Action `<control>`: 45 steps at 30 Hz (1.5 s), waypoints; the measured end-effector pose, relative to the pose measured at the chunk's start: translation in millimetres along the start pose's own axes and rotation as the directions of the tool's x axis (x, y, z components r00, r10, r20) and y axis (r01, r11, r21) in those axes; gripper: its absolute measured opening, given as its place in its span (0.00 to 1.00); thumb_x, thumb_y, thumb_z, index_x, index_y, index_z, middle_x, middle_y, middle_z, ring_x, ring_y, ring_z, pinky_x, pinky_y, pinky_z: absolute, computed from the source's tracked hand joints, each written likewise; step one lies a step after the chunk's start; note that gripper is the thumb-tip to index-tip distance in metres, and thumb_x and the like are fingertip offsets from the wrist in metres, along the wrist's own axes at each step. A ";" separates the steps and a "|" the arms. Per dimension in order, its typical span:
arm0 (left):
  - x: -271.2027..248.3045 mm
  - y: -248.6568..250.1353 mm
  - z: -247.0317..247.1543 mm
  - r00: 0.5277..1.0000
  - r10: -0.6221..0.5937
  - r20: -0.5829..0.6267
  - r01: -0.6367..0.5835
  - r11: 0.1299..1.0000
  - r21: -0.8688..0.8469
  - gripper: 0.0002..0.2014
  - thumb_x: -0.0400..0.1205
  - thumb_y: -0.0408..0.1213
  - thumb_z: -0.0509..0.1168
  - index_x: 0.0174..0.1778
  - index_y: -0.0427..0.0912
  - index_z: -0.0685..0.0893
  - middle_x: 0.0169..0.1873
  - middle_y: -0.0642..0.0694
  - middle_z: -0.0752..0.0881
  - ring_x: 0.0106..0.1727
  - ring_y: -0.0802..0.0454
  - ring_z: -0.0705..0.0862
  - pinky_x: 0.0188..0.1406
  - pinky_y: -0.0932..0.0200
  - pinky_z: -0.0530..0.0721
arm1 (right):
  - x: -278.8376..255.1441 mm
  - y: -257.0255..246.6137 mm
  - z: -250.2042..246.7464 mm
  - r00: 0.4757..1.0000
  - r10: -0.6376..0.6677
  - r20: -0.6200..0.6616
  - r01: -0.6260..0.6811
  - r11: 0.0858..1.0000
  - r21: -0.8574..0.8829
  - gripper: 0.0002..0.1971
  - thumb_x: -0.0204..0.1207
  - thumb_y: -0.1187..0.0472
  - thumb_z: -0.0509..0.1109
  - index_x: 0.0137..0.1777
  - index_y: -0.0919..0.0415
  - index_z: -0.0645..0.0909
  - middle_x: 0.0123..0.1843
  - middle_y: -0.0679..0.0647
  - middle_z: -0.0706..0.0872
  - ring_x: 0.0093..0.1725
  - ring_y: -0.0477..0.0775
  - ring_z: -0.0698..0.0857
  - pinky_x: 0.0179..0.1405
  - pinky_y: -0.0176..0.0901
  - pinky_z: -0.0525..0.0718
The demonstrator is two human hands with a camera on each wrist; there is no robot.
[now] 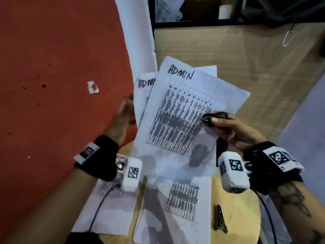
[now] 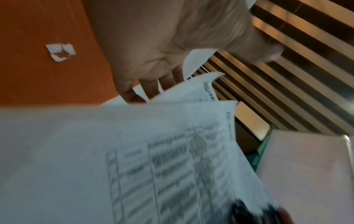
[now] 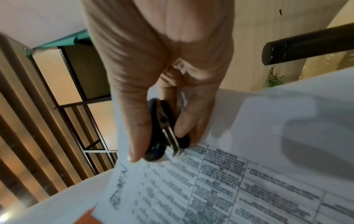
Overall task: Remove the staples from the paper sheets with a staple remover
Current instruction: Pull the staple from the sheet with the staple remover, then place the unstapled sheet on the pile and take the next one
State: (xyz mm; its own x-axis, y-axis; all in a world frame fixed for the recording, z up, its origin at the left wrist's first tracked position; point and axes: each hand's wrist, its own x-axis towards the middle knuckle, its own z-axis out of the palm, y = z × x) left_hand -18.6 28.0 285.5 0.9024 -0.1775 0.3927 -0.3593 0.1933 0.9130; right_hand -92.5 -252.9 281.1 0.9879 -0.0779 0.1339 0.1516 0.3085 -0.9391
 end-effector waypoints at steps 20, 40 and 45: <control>-29.2 -141.4 -156.1 0.752 -0.422 -0.506 0.612 0.733 0.298 0.22 0.81 0.32 0.67 0.69 0.27 0.74 0.63 0.36 0.80 0.65 0.41 0.78 0.66 0.51 0.73 | -23.2 213.2 -36.6 0.858 0.230 -0.459 -0.354 0.913 -0.204 0.04 0.74 0.61 0.73 0.40 0.57 0.81 0.35 0.48 0.86 0.42 0.49 0.80 0.38 0.40 0.76; -47.5 -294.3 -238.6 0.371 -0.688 -0.624 0.914 0.150 0.377 0.28 0.81 0.38 0.68 0.73 0.26 0.70 0.69 0.30 0.77 0.64 0.34 0.79 0.62 0.46 0.77 | 15.6 336.7 -60.6 0.609 0.561 -0.561 -0.717 0.691 -0.088 0.10 0.75 0.63 0.73 0.33 0.62 0.80 0.22 0.54 0.82 0.24 0.51 0.76 0.18 0.30 0.70; -30.6 -297.3 -244.6 0.484 -0.656 -0.579 0.853 0.206 0.479 0.25 0.80 0.35 0.69 0.71 0.30 0.72 0.68 0.34 0.78 0.66 0.33 0.78 0.63 0.44 0.77 | 22.6 346.5 -69.6 0.578 0.556 -0.597 -0.712 0.701 -0.037 0.09 0.73 0.61 0.74 0.35 0.63 0.81 0.14 0.46 0.80 0.11 0.39 0.76 0.10 0.23 0.67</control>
State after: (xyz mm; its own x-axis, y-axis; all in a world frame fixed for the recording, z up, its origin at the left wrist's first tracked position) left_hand 118.9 212.0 -24.9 0.8101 0.3459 -0.4733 0.5818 -0.5739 0.5764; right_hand -19.9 -213.8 -63.3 0.6363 -0.4396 -0.6339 -0.5985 0.2370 -0.7652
